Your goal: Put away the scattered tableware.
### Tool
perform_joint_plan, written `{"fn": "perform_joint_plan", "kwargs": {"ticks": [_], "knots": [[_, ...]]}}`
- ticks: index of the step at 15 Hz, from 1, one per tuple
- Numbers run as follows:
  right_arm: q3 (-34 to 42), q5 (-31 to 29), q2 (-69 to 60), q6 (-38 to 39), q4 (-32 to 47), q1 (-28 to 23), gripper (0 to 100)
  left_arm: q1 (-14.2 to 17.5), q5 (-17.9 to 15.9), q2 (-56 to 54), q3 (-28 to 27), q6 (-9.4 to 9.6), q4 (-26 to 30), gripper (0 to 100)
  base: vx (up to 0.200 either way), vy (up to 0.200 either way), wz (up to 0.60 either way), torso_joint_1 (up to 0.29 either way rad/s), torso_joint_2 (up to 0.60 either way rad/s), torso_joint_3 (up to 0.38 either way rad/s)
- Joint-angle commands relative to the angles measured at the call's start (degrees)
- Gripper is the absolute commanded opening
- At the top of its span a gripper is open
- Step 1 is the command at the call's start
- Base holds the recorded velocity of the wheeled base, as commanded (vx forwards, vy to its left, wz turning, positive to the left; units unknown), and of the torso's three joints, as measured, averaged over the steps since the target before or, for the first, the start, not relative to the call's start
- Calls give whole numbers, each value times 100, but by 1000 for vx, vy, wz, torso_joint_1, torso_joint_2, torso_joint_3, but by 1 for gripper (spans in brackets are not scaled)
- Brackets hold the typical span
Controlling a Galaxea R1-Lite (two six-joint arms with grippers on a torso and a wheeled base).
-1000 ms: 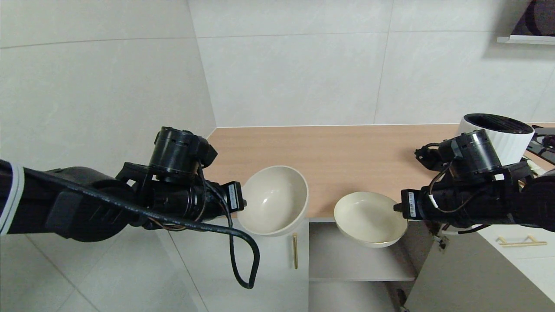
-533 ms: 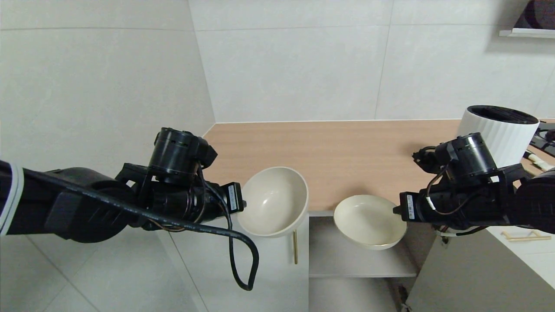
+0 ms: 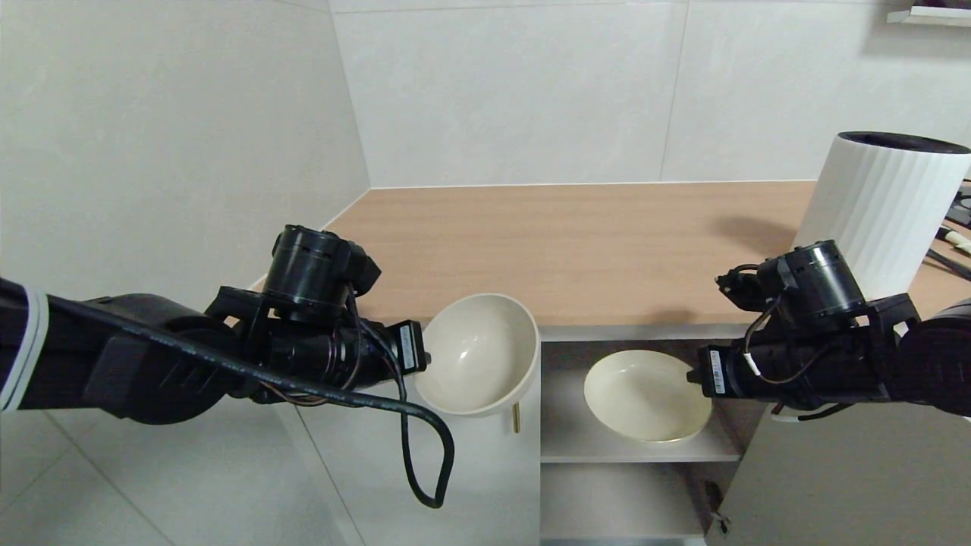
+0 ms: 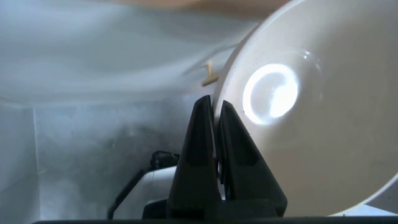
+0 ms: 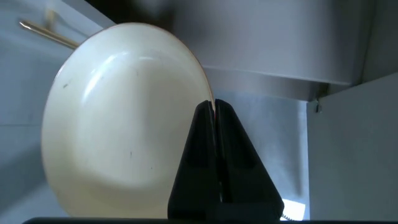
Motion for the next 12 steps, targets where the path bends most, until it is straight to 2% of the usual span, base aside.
{"fn": "perform_joint_plan", "kwargs": {"ticks": [1,4,12], "knots": [[9,-2,46,-10,7,27,0,0,-2,7,1,4,3,0,0,0,0,-193,471,286],[44,7,72,-53,-2,27,0,0,-10,-19,45,118,29,0,0,0,0,-178,476,290],[53,7,169,-53,-2,71,0,0,-2,-28,45,127,38,0,0,0,0,-135,433,294]]}}
